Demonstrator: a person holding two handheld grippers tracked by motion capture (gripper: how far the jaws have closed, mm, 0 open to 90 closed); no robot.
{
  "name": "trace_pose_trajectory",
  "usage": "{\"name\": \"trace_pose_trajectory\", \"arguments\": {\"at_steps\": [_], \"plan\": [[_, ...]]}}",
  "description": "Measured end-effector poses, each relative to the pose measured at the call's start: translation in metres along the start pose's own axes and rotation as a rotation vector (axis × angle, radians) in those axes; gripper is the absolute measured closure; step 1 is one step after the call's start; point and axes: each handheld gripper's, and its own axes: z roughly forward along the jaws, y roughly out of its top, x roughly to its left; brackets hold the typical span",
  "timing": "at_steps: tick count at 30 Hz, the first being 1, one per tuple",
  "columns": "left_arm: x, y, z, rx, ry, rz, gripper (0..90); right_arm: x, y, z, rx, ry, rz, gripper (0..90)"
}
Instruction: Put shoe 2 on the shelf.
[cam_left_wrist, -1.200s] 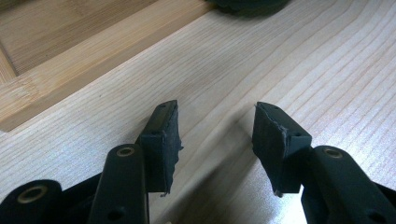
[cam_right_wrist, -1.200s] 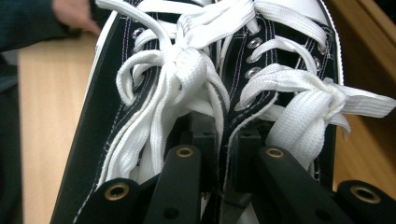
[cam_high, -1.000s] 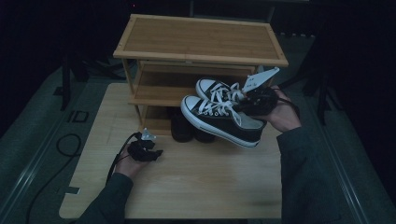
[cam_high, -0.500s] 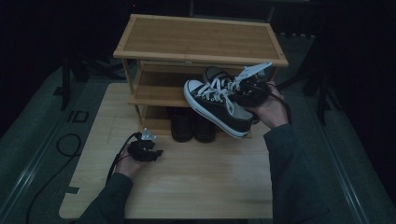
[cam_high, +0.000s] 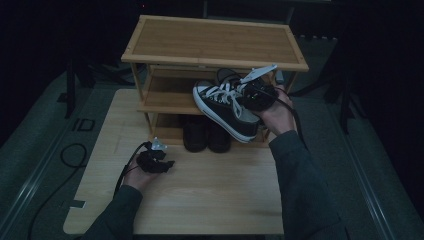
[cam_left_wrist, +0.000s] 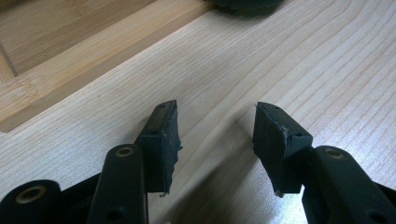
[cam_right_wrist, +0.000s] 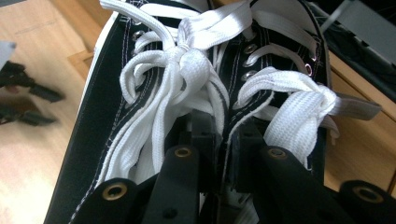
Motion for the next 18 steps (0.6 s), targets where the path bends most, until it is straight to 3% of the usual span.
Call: {"name": "trace_pose_trajectory", "arguments": {"at_steps": [4,8,10,18], "plan": [[-0.0002,0.0,0.0001,-0.001,0.002,0.0,51.0,0.0021,0.0027,0.0014,0.014,-0.042,-0.003,79.6],[-0.0004,-0.0001,0.0001,-0.002,0.003,-0.001,50.9,0.0009,0.0049,0.0013,0.031,-0.066,-0.003,68.9],[-0.0003,-0.0002,0.0001,-0.002,0.002,-0.001,50.9,-0.0001,0.0056,-0.0005,0.024,-0.064,0.002,63.3],[-0.0006,-0.0002,0.0002,-0.003,0.003,-0.002,50.7,-0.0014,0.0029,-0.0057,0.038,-0.056,-0.046,58.2]]}}
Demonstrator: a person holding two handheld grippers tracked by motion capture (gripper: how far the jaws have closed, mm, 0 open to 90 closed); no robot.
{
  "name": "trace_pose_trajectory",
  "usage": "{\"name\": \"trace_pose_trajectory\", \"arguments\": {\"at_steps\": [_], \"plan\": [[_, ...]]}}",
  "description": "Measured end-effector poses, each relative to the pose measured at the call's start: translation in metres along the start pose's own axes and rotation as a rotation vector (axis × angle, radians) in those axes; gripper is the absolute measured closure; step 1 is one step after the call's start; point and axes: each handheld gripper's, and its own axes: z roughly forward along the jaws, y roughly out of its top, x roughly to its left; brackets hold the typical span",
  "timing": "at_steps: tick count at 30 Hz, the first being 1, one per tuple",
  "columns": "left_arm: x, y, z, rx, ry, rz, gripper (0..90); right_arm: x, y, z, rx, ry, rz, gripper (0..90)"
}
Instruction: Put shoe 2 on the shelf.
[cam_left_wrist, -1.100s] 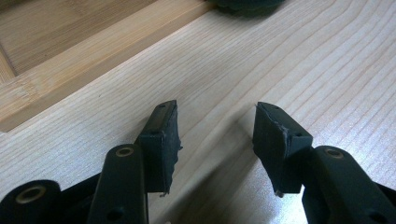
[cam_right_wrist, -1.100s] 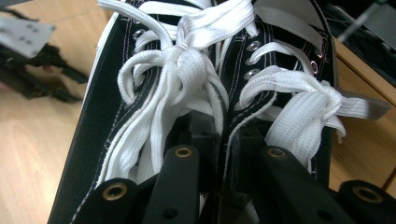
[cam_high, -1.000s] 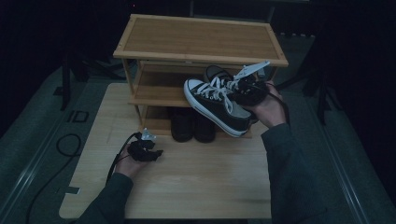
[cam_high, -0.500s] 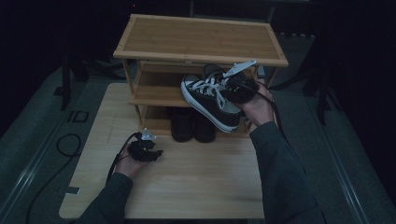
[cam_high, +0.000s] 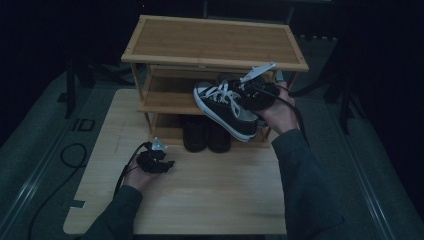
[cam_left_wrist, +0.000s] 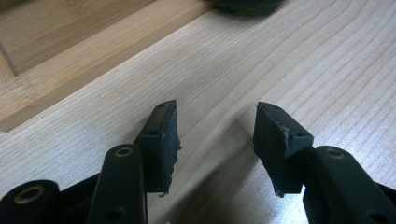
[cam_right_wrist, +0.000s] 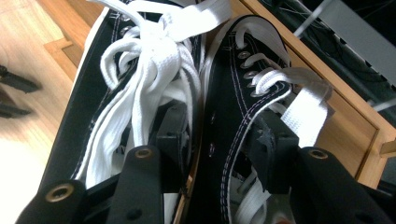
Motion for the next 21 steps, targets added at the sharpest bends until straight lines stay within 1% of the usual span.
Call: {"name": "trace_pose_trajectory", "arguments": {"at_steps": [5,10,11,13,14,15,16,19,21], "plan": [[0.0,0.0,0.0,0.001,-0.002,0.0,50.6,-0.001,-0.002,-0.006,0.004,0.001,-0.028,55.1],[0.0,0.001,0.0,0.003,0.001,-0.006,50.7,-0.002,-0.007,-0.011,-0.001,0.009,-0.031,53.2],[-0.001,0.002,0.0,0.012,0.007,-0.012,50.8,-0.002,-0.008,-0.012,-0.004,0.01,-0.034,53.0],[0.0,0.004,-0.001,0.033,0.018,-0.02,55.0,-0.002,-0.009,-0.013,-0.008,0.014,-0.034,52.9],[0.0,0.004,-0.002,0.035,0.023,-0.023,56.1,-0.002,-0.01,-0.014,-0.008,0.013,-0.036,52.8],[0.0,0.005,-0.003,0.033,0.025,-0.029,56.7,-0.002,-0.01,-0.014,-0.008,0.015,-0.037,52.5],[0.0,0.005,-0.005,0.029,0.016,-0.033,57.6,-0.002,-0.01,-0.015,-0.008,0.015,-0.039,52.4],[-0.001,0.009,-0.011,0.011,0.014,-0.031,59.0,-0.003,-0.011,-0.018,-0.013,0.021,-0.042,52.7],[-0.003,0.014,-0.015,-0.003,0.002,-0.035,60.1,-0.003,-0.012,-0.02,-0.01,0.028,-0.042,53.4]]}}
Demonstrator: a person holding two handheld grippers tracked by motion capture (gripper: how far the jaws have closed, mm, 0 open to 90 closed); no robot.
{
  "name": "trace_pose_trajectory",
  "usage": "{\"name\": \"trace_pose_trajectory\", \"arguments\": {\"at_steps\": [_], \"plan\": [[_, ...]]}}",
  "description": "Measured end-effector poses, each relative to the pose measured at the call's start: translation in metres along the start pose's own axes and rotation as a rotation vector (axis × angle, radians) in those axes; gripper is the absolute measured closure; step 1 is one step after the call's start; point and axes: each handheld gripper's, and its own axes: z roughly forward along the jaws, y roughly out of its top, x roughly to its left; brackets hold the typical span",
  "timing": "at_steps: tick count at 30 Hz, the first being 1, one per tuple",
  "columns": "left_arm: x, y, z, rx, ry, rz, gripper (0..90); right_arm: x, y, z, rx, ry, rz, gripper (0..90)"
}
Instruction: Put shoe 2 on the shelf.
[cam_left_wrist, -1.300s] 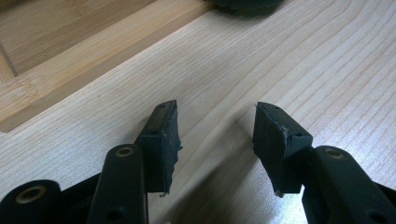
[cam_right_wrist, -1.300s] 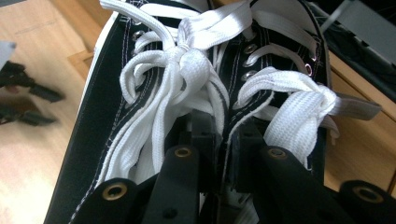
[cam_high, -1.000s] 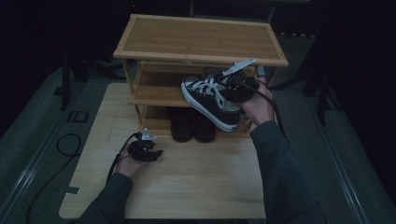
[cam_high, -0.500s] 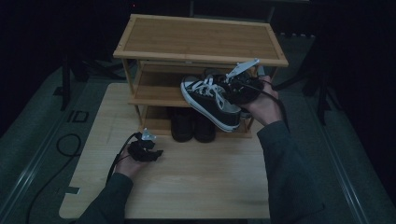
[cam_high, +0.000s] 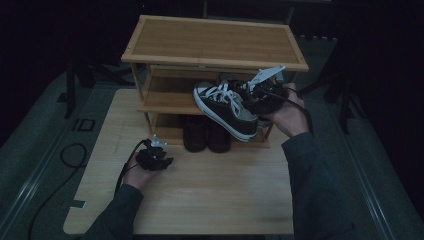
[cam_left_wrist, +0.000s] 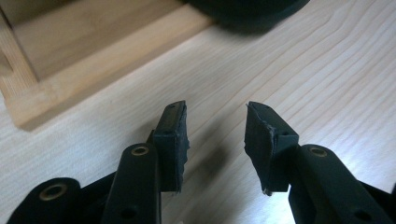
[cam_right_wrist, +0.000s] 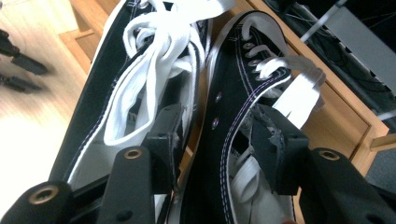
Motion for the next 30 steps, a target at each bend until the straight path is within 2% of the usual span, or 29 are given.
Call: {"name": "trace_pose_trajectory", "arguments": {"at_steps": [7,11,17,20,27,30], "plan": [[-0.013,0.02,-0.014,-0.054,-0.025,0.047,64.8,0.001,-0.002,-0.007,-0.011,-0.002,-0.009,53.3],[-0.017,0.03,-0.017,-0.069,-0.034,0.056,67.3,0.001,-0.004,-0.015,-0.037,0.0,-0.009,55.5],[-0.02,0.044,-0.023,-0.091,-0.043,0.077,73.7,0.001,-0.008,-0.023,-0.061,0.009,-0.028,79.9],[-0.022,0.051,-0.027,-0.101,-0.047,0.09,77.6,0.003,-0.011,-0.026,-0.065,0.008,-0.042,89.0],[-0.026,0.065,-0.031,-0.101,-0.048,0.115,89.0,0.006,-0.018,-0.032,-0.06,0.014,-0.058,89.8],[-0.03,0.071,-0.034,-0.112,-0.048,0.126,90.0,0.006,-0.021,-0.036,-0.064,0.01,-0.055,89.7]]}}
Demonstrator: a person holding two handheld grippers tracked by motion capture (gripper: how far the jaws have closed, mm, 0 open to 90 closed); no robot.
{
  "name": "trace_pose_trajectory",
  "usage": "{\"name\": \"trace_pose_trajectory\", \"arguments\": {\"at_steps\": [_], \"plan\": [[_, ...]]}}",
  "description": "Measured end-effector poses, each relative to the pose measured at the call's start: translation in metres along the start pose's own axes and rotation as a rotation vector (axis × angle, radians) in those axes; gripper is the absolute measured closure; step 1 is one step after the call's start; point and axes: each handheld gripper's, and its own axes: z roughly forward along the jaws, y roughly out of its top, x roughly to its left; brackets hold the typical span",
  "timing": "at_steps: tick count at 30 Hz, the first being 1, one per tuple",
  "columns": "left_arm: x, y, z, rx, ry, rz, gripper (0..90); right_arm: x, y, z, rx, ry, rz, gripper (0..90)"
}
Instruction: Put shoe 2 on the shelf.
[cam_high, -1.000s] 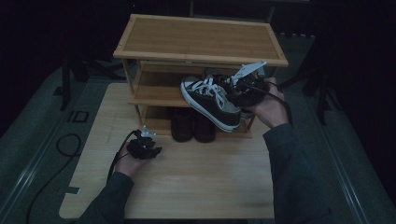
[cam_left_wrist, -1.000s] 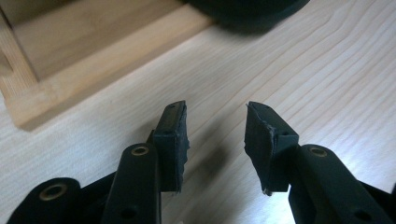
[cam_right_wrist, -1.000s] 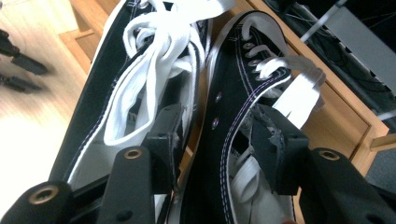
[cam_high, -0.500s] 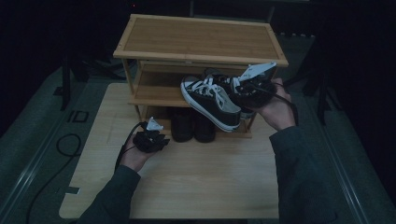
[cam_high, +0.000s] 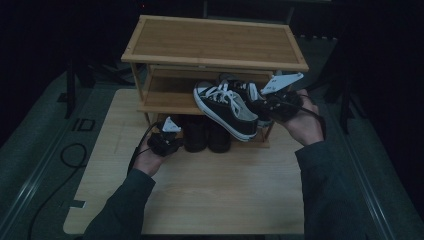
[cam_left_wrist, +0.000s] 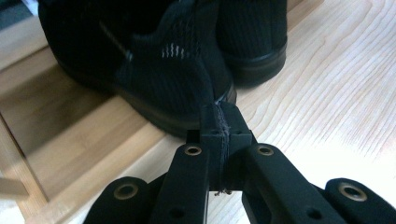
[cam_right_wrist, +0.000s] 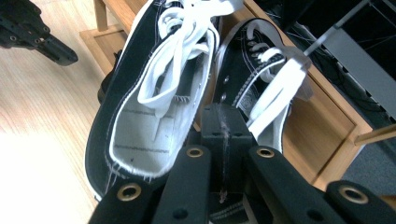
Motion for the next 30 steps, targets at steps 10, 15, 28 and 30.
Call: {"name": "trace_pose_trajectory", "arguments": {"at_steps": [10,15,28,30], "plan": [[-0.006,0.025,-0.006,-0.023,0.006,0.039,90.0,0.001,-0.013,-0.008,-0.009,0.008,0.001,89.8],[-0.01,0.038,-0.008,-0.044,0.014,0.059,90.0,0.001,-0.019,-0.01,-0.011,0.032,-0.006,89.8],[-0.012,0.069,-0.011,-0.073,0.03,0.092,90.0,0.004,-0.037,-0.01,0.008,0.056,-0.02,89.8],[-0.012,0.073,-0.011,-0.078,0.033,0.092,90.0,0.005,-0.041,-0.01,0.011,0.062,-0.015,89.7]]}}
